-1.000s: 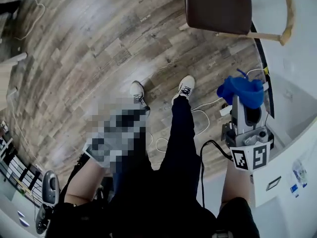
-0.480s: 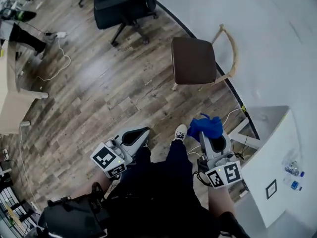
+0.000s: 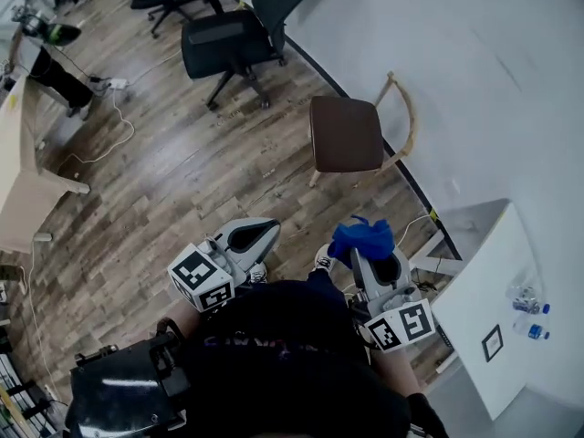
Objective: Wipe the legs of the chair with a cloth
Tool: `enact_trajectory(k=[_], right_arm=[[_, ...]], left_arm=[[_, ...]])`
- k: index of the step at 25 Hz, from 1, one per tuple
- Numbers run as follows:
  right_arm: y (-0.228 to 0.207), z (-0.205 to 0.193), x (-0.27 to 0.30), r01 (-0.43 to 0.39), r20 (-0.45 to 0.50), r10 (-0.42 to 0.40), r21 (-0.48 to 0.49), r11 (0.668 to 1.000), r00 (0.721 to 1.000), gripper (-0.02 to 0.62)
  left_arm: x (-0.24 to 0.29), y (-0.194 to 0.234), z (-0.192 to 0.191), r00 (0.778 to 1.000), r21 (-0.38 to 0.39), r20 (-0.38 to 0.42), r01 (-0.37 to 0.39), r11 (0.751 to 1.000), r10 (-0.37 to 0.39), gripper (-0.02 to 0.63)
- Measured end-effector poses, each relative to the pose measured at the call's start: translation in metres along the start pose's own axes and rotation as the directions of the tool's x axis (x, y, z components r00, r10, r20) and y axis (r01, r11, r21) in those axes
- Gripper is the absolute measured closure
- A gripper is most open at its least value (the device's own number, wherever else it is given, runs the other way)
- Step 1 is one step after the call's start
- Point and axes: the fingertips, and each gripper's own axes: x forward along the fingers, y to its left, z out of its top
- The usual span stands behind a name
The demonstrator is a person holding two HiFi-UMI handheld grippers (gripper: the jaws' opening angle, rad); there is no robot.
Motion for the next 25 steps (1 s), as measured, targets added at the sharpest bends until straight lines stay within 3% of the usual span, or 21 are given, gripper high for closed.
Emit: enact_trajectory(k=[6,15,25], right_arm=[[0.024,-0.017,-0.003,-0.040,-0.044,0.039,-0.016,0.999,0.998,0.451],[0.053,-0.012,-0.003,-0.038,-0.048,0.035,-0.054,0.998,0.998,0.451],[0.088,-0.052,0.009,-0.020,-0.091,0.020,0.001,1.000,0.996,0.453]], left_arm=[[-0.005,-0.004,0.008,1.000,0.019,0.000,0.014,1.000,-0.014,0.600],[-0.015,-0.001,0.020,0.996,-0.049,-0.010,0.088,0.995,-0.088,0.600],[-0.042,0.015,0.000,0.989,-0.099,-0.060,0.127,0.987,-0.133,0.600]])
